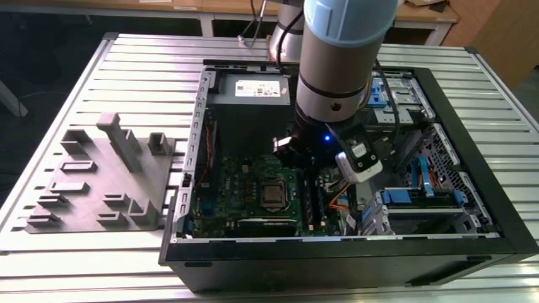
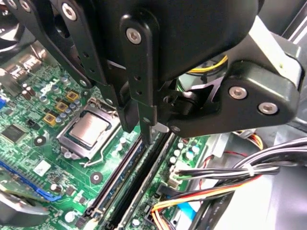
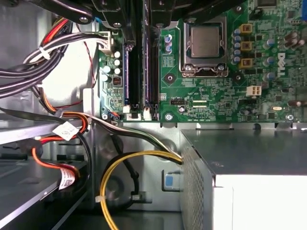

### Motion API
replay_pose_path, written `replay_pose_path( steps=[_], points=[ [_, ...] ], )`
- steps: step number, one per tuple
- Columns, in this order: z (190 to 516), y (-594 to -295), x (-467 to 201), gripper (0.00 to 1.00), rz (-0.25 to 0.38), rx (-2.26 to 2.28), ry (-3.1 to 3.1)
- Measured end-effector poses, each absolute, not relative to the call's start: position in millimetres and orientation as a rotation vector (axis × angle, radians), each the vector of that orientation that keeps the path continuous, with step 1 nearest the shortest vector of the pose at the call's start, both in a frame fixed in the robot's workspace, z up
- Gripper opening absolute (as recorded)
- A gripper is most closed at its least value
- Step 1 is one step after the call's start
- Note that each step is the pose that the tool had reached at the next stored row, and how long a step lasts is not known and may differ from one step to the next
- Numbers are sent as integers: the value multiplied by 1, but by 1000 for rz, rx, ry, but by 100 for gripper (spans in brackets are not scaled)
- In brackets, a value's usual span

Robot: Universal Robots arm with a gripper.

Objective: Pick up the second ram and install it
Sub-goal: 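Insert the second ram into the second slot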

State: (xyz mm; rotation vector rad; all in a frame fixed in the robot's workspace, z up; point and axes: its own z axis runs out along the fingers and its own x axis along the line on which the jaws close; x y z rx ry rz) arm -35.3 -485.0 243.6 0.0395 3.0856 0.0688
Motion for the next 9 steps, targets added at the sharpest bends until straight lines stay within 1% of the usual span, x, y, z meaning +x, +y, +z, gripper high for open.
replay_pose_path(
  steps=[3, 9],
  points=[
    [250, -485, -35, 23, 69, 40, 3086],
    [251, -485, -35, 23, 68, 39, 3086]
  ],
)
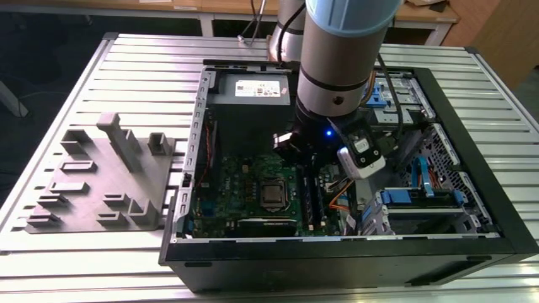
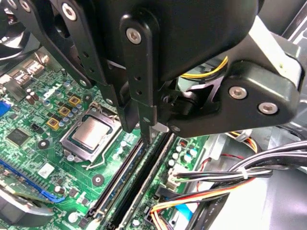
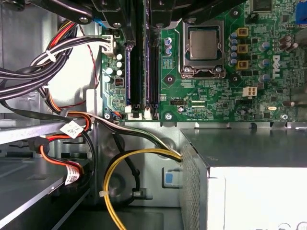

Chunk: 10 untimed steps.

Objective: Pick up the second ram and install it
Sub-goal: 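Insert the second ram into the second slot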

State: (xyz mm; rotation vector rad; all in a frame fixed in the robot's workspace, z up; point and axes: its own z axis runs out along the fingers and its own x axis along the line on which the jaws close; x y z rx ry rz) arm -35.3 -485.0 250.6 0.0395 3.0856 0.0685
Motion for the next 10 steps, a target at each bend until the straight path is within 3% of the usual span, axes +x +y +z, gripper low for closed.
replay_pose_path(
  steps=[2, 5, 10],
  points=[
    [251, -485, -35, 21, 68, 39, 3086],
    [251, -485, -35, 8, 68, 40, 3086],
    [251, -485, -35, 7, 68, 40, 3086]
  ],
)
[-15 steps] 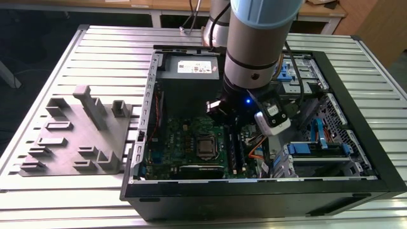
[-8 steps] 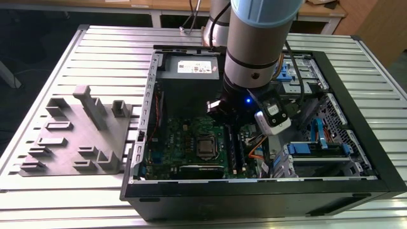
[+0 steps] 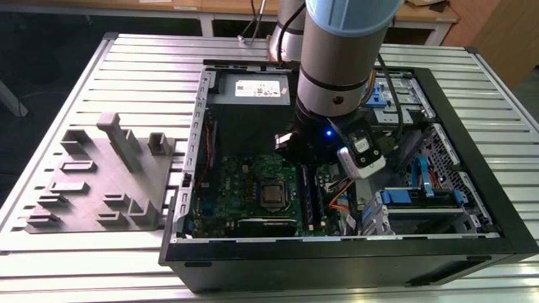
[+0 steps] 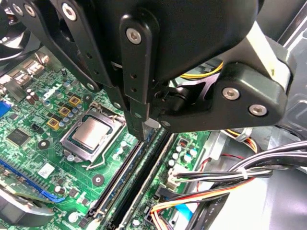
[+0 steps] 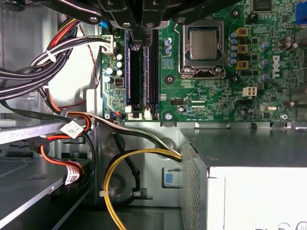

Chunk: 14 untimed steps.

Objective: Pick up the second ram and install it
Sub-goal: 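Press down the second ram until it locks into place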

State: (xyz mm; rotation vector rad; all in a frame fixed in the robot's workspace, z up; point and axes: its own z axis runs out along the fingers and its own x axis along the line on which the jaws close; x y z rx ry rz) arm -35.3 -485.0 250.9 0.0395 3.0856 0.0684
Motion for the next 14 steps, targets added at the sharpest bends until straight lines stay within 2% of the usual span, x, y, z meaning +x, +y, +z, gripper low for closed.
replay_pose_path(
  steps=[14],
  points=[
    [252, -481, -35, 7, 68, 40, 3086]
  ],
)
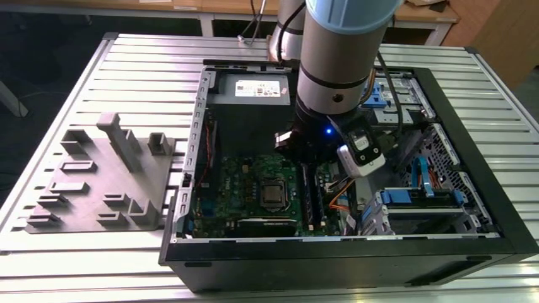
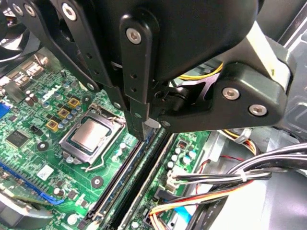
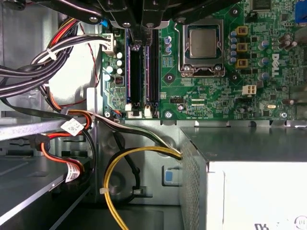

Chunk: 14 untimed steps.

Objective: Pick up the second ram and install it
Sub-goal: 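Press down the second ram until it locks into place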

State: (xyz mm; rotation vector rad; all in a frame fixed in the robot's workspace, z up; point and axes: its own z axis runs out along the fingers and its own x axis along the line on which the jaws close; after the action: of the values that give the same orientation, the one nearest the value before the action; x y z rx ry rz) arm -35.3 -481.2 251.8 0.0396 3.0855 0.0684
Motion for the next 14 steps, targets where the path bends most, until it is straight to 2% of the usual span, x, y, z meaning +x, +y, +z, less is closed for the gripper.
replay_pose_path(
  steps=[14],
  points=[
    [250, -451, -35, 7, 68, 40, 3086]
  ],
)
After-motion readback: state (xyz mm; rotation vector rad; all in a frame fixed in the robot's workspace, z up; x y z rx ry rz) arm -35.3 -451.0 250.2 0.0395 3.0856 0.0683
